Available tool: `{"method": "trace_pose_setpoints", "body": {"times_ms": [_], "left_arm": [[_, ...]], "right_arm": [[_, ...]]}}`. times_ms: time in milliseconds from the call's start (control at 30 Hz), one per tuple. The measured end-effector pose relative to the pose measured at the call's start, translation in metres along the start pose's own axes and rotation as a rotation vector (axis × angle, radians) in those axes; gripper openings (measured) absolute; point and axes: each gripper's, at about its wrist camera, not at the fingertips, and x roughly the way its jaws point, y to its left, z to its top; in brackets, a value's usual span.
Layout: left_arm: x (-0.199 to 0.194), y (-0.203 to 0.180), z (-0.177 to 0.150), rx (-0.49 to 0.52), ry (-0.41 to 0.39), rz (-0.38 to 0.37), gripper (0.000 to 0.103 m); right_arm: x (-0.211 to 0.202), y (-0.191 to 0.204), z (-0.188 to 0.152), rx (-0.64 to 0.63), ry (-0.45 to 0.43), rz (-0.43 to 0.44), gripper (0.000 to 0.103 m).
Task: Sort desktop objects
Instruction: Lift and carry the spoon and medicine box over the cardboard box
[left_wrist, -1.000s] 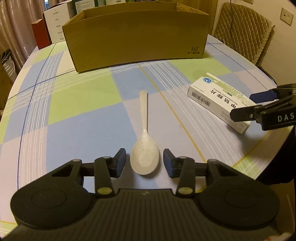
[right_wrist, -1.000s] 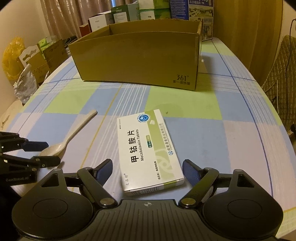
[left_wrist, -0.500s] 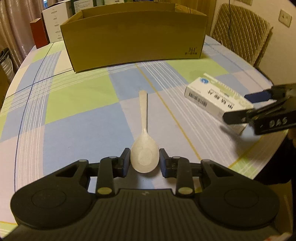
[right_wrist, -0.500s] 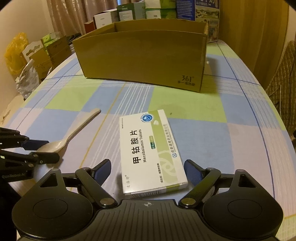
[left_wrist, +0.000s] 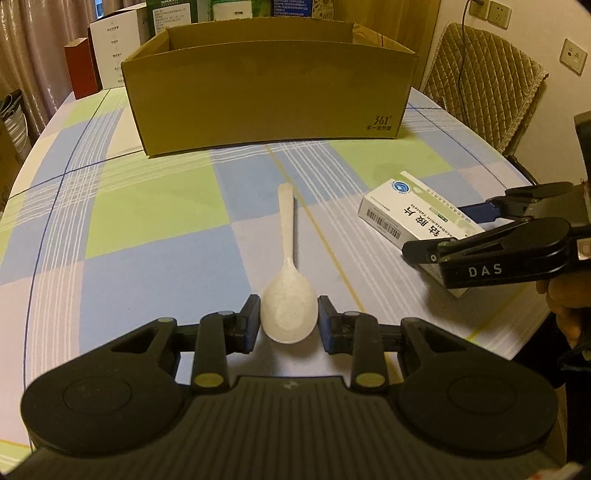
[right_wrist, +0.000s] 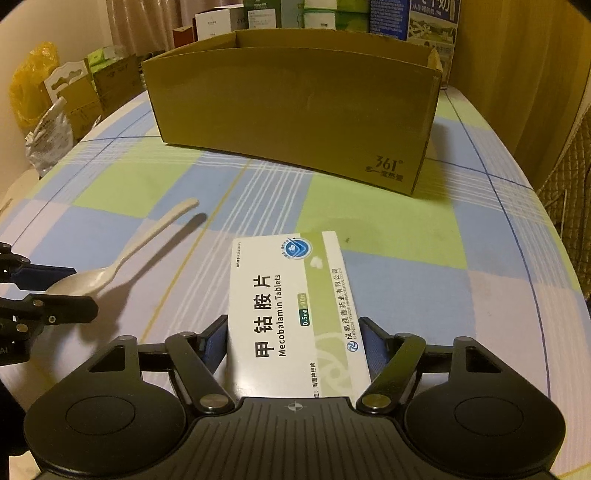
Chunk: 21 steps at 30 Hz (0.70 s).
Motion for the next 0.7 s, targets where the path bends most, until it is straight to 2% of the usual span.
{"method": "trace_pose_setpoints", "body": {"times_ms": [700], "left_arm": [[-0.031, -0.011, 0.012, -0.012, -0.043, 0.018, 0.027]], "right_arm": [[-0.066, -0.007, 0.014, 0.063, -0.103, -0.009, 0.069]]}}
